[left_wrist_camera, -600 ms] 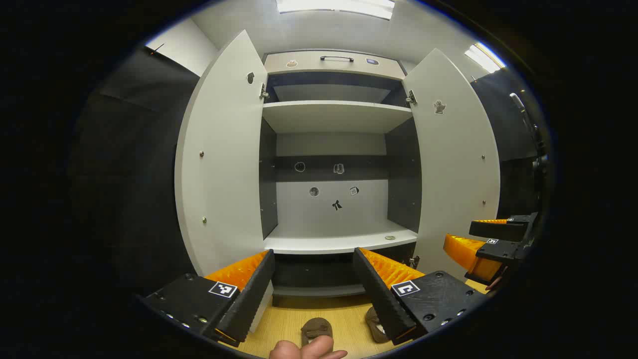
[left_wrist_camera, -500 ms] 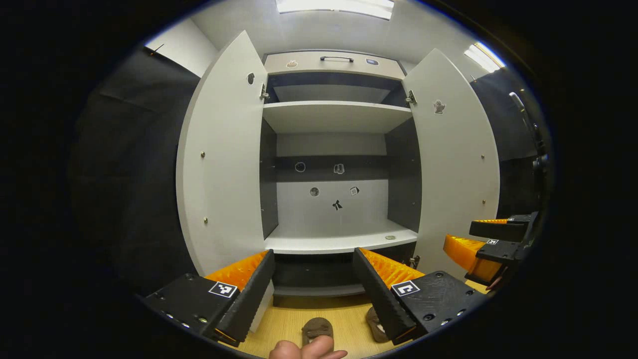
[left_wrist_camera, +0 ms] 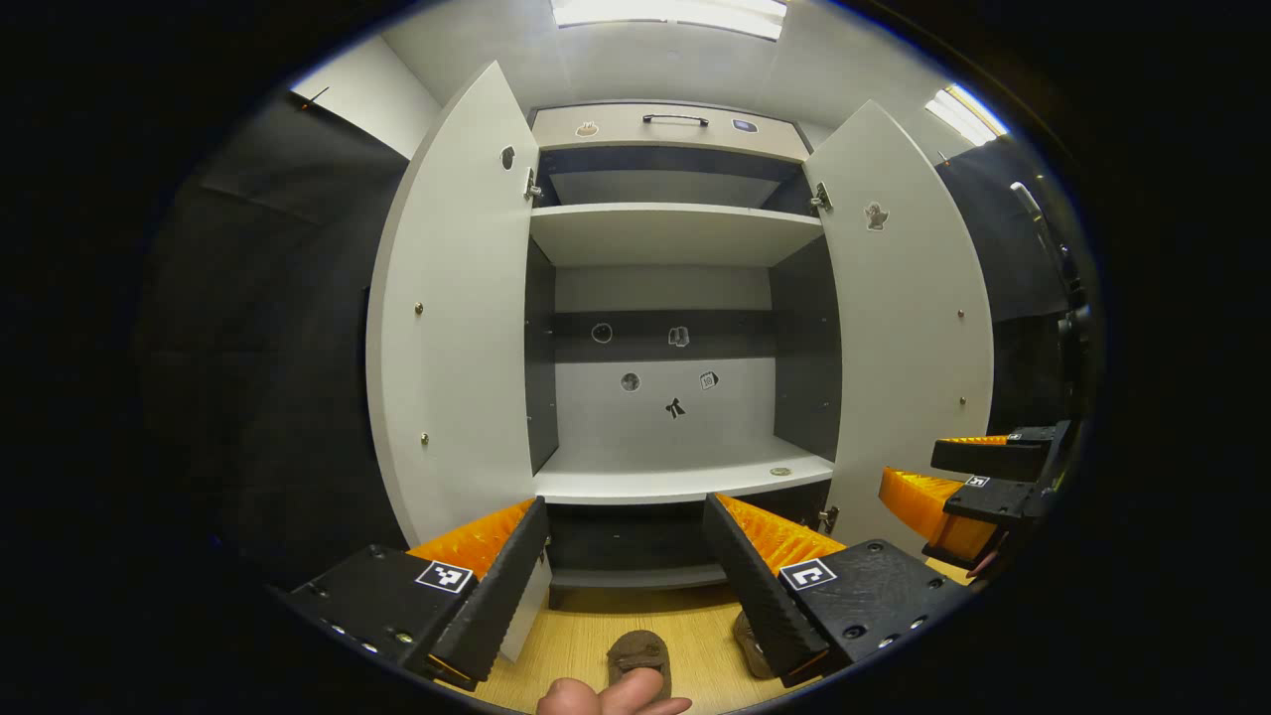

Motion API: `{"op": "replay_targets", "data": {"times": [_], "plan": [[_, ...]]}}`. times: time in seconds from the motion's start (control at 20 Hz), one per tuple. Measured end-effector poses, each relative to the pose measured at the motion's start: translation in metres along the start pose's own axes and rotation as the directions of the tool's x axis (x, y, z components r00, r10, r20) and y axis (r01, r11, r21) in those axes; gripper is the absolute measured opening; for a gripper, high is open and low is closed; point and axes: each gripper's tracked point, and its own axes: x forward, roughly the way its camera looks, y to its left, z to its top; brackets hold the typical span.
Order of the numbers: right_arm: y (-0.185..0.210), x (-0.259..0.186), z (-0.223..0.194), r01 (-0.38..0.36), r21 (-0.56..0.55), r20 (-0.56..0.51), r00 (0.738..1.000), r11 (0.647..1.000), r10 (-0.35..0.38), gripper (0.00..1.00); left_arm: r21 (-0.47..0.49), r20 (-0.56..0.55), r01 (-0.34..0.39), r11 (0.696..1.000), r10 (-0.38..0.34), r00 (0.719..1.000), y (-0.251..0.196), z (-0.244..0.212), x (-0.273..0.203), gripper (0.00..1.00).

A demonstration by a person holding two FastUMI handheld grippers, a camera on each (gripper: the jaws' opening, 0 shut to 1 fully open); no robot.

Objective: Grab one shoe with the right hand and put it into the shoe cabinet, grab the other shoe with the left hand and put it into the shoe cabinet; then close the right door with the right hand and the left door with the left hand.

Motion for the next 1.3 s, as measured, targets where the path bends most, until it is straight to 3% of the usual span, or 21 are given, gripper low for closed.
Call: {"op": "replay_targets", "data": {"times": [0.3,0.55,0.8,1.1,1.15,1.25,1.3], "plan": [[0.009,0.003,-0.014,-0.022,-0.018,-0.034,0.999,1.000,0.021,0.98,0.008,-0.006,0.008,1.000,-0.008,1.000,0.003,-0.003,-0.003,0.96],[0.021,0.013,-0.060,-0.053,-0.030,-0.124,0.991,0.998,0.049,0.98,0.047,-0.062,0.016,0.999,-0.013,0.998,0.006,-0.031,-0.008,0.96],[0.031,0.031,-0.173,-0.090,-0.040,-0.315,0.946,0.995,0.073,0.97,0.062,-0.177,0.047,0.997,-0.035,0.984,0.006,-0.111,-0.012,0.96],[0.046,0.087,-0.327,-0.154,-0.059,-0.467,0.878,0.986,0.109,0.95,0.049,-0.167,0.024,0.999,-0.015,0.986,0.008,-0.208,0.010,0.96],[0.050,0.097,-0.352,-0.161,-0.066,-0.500,0.860,0.985,0.107,0.93,0.059,-0.153,0.025,0.998,-0.016,0.988,0.007,-0.216,0.012,0.96],[0.052,0.107,-0.394,-0.154,-0.078,-0.600,0.796,0.985,0.077,0.88,0.084,-0.147,0.042,0.996,-0.029,0.989,0.001,-0.234,0.009,0.96],[0.049,0.119,-0.387,-0.126,-0.114,-0.551,0.833,0.985,0.043,0.86,0.091,-0.149,0.051,0.995,-0.037,0.988,-0.002,-0.240,0.008,0.96]]}}
